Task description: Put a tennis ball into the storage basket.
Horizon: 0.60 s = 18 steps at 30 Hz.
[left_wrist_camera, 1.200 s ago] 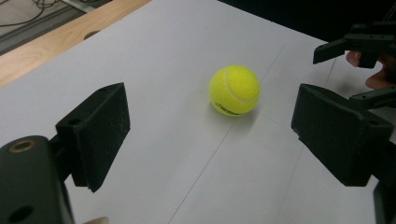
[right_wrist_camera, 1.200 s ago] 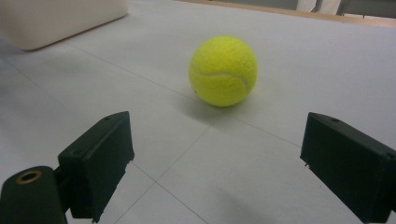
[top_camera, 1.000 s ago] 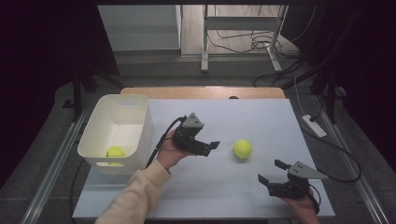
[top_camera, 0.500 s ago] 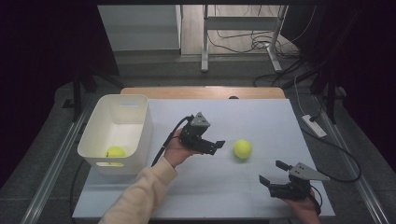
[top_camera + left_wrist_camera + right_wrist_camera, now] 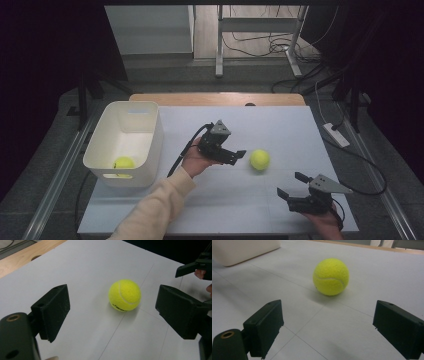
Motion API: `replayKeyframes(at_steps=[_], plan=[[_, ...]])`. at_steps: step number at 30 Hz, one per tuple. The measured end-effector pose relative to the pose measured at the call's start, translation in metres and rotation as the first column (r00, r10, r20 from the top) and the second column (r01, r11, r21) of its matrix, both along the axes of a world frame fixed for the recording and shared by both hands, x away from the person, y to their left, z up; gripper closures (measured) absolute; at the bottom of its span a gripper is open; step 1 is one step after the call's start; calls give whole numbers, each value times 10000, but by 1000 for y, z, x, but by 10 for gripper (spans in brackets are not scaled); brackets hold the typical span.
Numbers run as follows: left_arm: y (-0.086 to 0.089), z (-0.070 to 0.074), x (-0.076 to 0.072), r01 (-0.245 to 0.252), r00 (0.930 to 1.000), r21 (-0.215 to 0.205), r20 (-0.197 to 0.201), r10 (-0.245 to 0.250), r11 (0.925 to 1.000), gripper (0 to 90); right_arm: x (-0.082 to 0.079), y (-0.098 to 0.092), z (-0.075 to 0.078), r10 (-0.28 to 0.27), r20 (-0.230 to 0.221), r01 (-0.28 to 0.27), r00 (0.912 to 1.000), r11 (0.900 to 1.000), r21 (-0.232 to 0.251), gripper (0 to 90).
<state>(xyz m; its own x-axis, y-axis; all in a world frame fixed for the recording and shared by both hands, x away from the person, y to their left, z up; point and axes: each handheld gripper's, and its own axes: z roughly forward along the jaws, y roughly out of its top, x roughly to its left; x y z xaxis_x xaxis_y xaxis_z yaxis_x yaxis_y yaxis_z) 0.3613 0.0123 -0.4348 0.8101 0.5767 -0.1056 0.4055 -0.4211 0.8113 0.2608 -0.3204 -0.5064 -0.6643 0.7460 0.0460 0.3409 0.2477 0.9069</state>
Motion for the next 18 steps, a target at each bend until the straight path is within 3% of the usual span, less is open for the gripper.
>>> replayKeyframes(at_steps=[18], plan=[[-17,-11,10,246,9989,201,-397,-238,9995,112,0,1,0,-8,-3,8,10000,10000,-19,92]])
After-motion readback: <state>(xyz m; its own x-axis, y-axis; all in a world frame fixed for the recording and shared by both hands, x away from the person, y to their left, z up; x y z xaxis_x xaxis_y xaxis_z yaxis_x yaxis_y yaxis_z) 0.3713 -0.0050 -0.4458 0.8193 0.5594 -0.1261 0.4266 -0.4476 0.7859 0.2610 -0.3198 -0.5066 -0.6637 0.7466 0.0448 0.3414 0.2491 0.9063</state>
